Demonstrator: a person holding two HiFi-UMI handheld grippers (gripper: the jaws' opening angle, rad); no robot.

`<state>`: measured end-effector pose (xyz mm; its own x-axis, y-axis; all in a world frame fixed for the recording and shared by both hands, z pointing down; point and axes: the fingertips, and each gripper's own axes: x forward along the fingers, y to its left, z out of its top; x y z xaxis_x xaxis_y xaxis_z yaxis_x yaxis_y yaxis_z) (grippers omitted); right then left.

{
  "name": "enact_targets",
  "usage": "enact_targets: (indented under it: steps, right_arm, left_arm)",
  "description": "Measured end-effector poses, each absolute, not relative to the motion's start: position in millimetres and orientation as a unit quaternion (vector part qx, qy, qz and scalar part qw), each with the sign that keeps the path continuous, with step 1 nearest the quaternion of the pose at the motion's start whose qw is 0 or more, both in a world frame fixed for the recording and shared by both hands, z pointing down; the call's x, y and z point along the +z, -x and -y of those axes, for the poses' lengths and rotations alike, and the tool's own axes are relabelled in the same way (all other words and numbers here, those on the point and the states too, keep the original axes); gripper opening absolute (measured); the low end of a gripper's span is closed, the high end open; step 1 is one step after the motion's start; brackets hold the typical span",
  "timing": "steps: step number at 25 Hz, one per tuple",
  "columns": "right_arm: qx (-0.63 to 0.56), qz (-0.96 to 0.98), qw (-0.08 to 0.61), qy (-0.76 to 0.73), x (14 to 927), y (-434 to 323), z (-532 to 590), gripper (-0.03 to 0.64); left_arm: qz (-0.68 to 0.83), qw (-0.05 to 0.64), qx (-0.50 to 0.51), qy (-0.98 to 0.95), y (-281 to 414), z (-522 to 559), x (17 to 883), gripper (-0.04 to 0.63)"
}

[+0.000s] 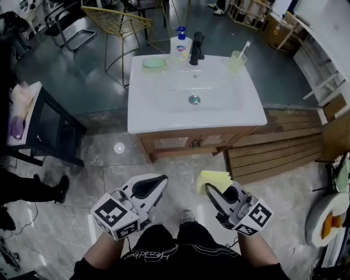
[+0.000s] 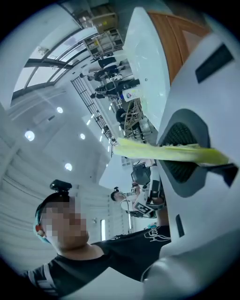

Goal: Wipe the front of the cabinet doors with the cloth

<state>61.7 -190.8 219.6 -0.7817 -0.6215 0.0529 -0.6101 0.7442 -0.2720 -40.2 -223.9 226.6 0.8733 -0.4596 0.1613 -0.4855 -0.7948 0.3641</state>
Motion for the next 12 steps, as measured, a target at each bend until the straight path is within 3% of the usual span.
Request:
enact_targets:
  steps: [12]
  right_arm:
    - [-0.131, -0.932, -0.051, 0.333, 90.3, 2.3, 72.2, 0.041]
  left_arm:
    - [0.212, 0.199, 0.034, -0.956, 94.6, 109.2, 93.4, 0.006]
